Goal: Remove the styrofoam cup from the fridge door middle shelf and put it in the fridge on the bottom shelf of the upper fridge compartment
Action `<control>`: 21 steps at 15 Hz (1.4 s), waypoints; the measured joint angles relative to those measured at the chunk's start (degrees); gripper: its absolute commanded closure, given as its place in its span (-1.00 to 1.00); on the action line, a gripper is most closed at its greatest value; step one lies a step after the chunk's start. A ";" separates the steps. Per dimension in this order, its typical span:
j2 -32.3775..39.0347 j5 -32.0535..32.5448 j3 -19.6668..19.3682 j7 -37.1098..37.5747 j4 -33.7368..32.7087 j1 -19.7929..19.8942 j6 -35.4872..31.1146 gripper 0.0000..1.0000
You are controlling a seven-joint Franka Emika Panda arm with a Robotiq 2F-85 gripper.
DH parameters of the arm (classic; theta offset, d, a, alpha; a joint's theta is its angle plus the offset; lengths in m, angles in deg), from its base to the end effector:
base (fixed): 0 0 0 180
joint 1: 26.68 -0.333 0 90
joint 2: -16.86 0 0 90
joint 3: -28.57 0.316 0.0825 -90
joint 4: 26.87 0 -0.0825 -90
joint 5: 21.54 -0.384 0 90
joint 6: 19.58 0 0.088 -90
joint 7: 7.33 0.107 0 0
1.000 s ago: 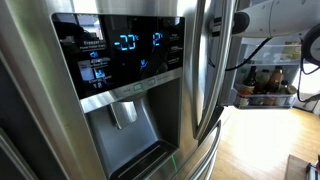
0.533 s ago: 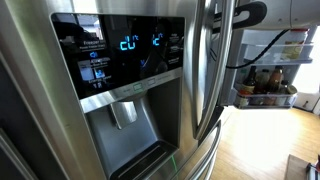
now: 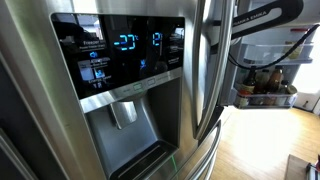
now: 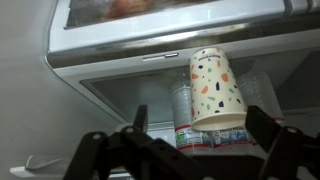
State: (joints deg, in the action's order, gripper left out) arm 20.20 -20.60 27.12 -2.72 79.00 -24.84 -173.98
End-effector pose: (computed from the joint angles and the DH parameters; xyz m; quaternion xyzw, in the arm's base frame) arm 0.6275 -0.0351 0.5822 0.9214 -0.0578 0.3843 0.0024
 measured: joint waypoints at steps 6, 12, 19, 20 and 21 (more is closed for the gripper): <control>-10.67 -6.18 -0.56 -5.48 12.55 0.12 -0.67 -1.00; -16.92 -7.92 -2.82 -8.99 15.94 0.67 12.19 -1.00; -22.25 1.05 -2.12 -3.07 16.37 2.62 30.77 -1.00; -23.22 1.80 -1.96 -2.02 16.86 2.85 31.27 -1.00; -24.43 2.46 -1.82 -1.08 17.67 3.04 31.27 -1.00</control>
State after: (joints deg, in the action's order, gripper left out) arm -4.23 -18.14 25.30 -3.80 96.67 -21.81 -142.71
